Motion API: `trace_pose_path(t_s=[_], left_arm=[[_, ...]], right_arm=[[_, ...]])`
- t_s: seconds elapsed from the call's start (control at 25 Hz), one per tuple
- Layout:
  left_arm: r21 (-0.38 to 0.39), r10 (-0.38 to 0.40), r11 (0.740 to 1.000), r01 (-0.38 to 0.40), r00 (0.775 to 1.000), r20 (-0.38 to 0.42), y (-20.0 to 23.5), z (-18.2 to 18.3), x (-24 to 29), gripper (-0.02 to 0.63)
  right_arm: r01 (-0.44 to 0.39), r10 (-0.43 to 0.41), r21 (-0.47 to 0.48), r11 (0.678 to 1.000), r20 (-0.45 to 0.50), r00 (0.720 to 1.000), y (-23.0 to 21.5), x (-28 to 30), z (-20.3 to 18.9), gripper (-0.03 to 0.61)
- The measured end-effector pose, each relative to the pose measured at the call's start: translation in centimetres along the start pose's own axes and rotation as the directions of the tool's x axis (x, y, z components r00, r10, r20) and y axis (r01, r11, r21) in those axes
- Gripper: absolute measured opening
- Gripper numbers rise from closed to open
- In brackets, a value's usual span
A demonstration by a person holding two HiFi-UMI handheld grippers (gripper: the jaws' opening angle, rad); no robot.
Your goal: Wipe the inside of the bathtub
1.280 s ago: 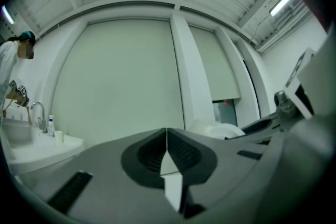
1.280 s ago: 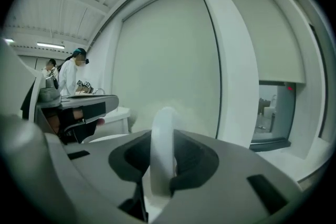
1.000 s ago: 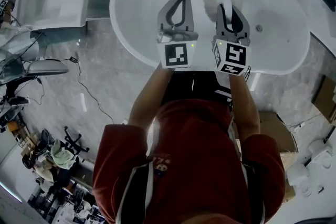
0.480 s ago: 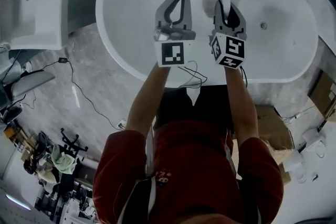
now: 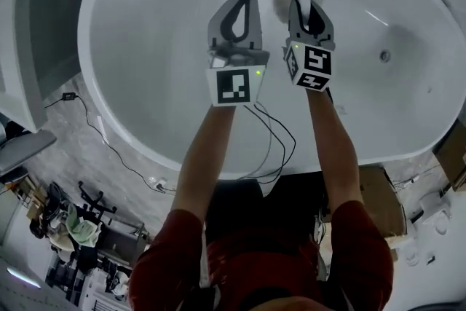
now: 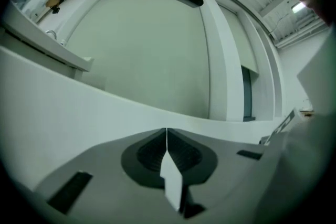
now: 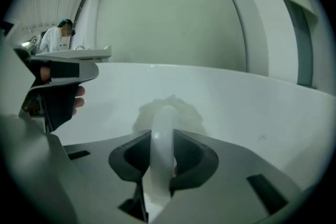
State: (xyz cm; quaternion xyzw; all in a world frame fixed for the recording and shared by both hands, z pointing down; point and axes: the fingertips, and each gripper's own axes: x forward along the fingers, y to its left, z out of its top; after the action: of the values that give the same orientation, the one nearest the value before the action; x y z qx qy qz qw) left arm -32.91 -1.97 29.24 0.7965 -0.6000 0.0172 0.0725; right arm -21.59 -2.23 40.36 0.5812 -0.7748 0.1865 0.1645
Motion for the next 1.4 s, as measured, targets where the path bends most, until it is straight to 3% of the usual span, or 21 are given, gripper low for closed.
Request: trace_pose_path(t_s=[0.24, 0.44, 0.6, 0.88, 1.08, 1.4], left_arm=[[0.005, 0.028, 1.000, -0.028, 0.999, -0.043, -1.1, -8.3, 2.5, 0.017], [0.017, 0.018, 1.000, -0.017, 0.998, -0.064, -5.1, -14.3, 6.4, 0.017], [0.013, 0.016, 1.000, -0.015, 0.997, -0.074, -2.4, -17.9, 5.4, 0.017], [0.010, 0.009, 1.000, -0.008, 0.996, -0.086, -4.9, -20.3, 6.8, 0.017], [0.027, 0.009, 1.000, -0.006, 0.993, -0.115, -7.0, -20.4, 8.5, 0.017], [0.042, 0.021, 0.999, -0.016, 0.993, -0.116, -4.9, -20.4, 8.1, 0.017]], right_arm=[[-0.051, 0.051, -0.024, 0.998, -0.009, 0.999, -2.2, 7.0, -8.5, 0.097], [-0.068, 0.070, -0.057, 0.996, 0.036, 0.997, -7.2, 12.5, -11.8, 0.097], [-0.083, 0.088, -0.085, 0.993, 0.048, 0.995, -4.1, 15.7, -14.7, 0.097], [-0.082, 0.084, -0.133, 0.988, 0.009, 0.996, -7.0, 19.5, -17.2, 0.095], [-0.099, 0.097, -0.196, 0.976, -0.019, 0.995, -9.1, 19.4, -16.3, 0.094], [-0.090, 0.078, -0.287, 0.954, -0.051, 0.996, -7.4, 20.8, -16.8, 0.092]])
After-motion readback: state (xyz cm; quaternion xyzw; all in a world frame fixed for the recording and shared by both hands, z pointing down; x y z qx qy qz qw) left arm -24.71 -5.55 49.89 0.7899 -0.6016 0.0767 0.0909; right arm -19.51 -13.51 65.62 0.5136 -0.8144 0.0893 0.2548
